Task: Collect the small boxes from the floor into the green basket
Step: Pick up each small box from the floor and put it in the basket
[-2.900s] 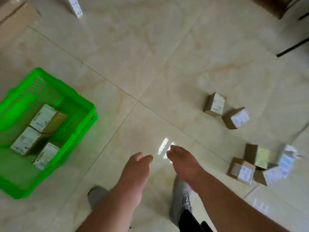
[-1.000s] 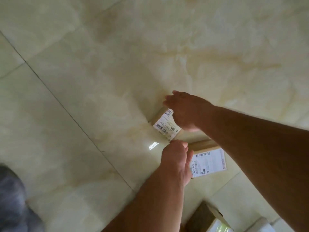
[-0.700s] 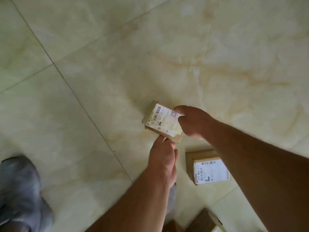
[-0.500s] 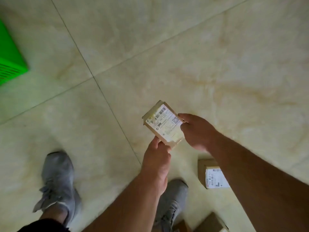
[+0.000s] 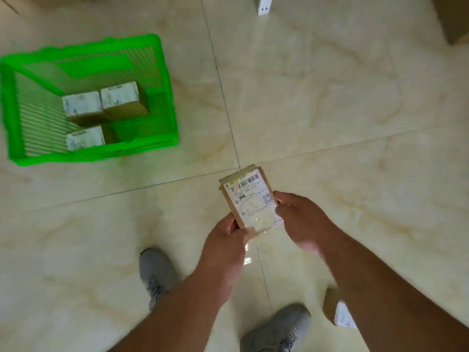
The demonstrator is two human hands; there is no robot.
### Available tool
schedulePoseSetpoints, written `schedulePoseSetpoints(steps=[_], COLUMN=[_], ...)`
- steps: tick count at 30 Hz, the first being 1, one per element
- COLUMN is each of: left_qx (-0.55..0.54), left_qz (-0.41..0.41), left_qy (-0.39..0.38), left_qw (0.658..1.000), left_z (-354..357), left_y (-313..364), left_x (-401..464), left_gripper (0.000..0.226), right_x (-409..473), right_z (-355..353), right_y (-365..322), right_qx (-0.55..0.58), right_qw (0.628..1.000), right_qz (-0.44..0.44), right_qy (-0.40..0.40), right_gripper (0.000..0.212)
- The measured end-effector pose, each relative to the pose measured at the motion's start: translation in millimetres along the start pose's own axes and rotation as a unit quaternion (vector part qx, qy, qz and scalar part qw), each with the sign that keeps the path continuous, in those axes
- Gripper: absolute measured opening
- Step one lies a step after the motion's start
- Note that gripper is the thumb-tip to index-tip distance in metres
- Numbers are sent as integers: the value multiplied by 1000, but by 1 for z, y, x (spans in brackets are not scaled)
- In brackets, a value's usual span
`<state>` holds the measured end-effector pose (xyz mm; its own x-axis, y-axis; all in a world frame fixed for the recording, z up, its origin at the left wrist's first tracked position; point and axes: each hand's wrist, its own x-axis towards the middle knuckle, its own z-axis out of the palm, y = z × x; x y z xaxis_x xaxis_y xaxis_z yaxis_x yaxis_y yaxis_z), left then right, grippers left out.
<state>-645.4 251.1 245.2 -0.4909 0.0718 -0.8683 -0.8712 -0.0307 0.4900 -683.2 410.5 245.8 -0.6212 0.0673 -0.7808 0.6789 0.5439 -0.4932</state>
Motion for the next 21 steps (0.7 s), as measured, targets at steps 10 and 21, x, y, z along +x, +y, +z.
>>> schedulePoseSetpoints(steps=[10, 21], left_qx=[-59, -155], left_qz=[46, 64], left_qy=[0, 72], left_qw=[997, 983], left_z=[-159, -239], left_y=[98, 175], left_x=[-24, 4], left_gripper=[50, 45], right_x=[-6, 54], right_z=[69, 108], right_y=[-195, -327], right_qx=[-68, -158], right_qw=[995, 979], right_qz=[-45, -90], right_qy=[-62, -95], right_gripper=[48, 50])
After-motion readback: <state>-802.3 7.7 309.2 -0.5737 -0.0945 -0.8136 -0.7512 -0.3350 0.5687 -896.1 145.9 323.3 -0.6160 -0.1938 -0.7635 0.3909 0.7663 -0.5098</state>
